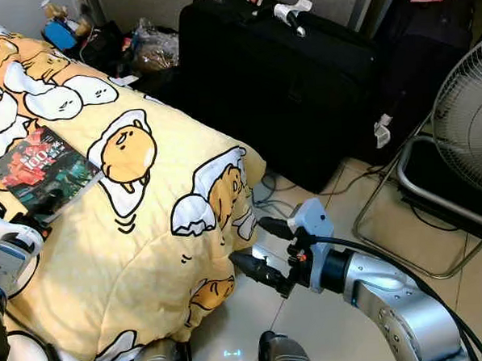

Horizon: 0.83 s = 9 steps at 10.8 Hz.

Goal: Clean up the room

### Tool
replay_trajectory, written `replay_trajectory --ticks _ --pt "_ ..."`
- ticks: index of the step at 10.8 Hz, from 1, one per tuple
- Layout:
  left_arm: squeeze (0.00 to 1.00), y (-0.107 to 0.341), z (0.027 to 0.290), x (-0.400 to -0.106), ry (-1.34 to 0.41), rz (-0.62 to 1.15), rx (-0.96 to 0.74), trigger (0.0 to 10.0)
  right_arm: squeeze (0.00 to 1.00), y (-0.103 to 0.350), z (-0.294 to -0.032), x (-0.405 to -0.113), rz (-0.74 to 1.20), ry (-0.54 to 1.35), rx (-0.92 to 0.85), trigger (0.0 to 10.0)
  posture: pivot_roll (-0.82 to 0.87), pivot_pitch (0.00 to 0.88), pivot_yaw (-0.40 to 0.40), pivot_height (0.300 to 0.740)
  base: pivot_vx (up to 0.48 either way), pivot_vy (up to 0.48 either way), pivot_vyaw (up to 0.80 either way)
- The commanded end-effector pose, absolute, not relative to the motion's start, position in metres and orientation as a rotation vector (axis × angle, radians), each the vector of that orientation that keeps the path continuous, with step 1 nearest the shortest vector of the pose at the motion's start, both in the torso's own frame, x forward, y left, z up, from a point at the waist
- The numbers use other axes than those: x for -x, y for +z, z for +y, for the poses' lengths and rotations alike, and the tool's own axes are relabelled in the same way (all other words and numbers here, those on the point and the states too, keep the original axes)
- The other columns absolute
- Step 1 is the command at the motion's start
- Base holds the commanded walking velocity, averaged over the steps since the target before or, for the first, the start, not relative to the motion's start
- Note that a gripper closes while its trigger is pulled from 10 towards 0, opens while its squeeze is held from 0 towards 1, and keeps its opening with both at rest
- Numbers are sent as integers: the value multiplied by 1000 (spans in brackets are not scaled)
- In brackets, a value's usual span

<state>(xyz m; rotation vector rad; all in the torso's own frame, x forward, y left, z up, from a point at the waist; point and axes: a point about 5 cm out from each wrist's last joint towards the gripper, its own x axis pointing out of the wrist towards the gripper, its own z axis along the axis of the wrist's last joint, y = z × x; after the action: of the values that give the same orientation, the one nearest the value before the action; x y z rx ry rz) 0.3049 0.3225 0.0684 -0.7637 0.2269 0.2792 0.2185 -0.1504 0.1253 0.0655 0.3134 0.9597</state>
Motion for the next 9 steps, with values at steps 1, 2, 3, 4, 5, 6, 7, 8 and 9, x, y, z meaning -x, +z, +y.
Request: replay_trajectory --ticks 1,2,3,4,5,6,7,8,9 --pt "0 63 317 -304 266 229 818 2980 0 127 -149 -217 317 968 -70 10000 -117 180 24 740 0 0 0" --pt "0 59 310 -304 239 240 839 0 0 127 -146 -215 330 995 -74 10000 -117 180 22 740 0 0 0" --pt "0 49 297 -303 204 302 832 0 0 128 -141 -210 352 1051 -77 10000 -115 178 20 740 0 0 0" --pt "0 45 292 -302 196 327 825 0 0 129 -140 -210 353 1062 -76 10000 -116 177 19 740 0 0 0" --pt "0 41 285 -302 188 350 847 0 0 134 -137 -209 352 1076 -78 10000 -116 174 17 740 0 0 0" --pt "0 37 278 -303 166 373 847 0 0 141 -135 -208 360 1102 -71 10000 -118 171 16 740 0 0 0" --pt "0 37 276 -303 162 375 841 0 0 143 -135 -208 362 1106 -70 10000 -118 170 16 740 0 0 0" --pt "0 39 277 -305 164 346 841 0 0 146 -135 -209 361 1111 -67 10000 -120 169 16 740 0 0 0" --pt "0 42 278 -307 174 319 853 0 0 148 -135 -210 362 1114 -67 10000 -120 167 16 740 0 0 0"
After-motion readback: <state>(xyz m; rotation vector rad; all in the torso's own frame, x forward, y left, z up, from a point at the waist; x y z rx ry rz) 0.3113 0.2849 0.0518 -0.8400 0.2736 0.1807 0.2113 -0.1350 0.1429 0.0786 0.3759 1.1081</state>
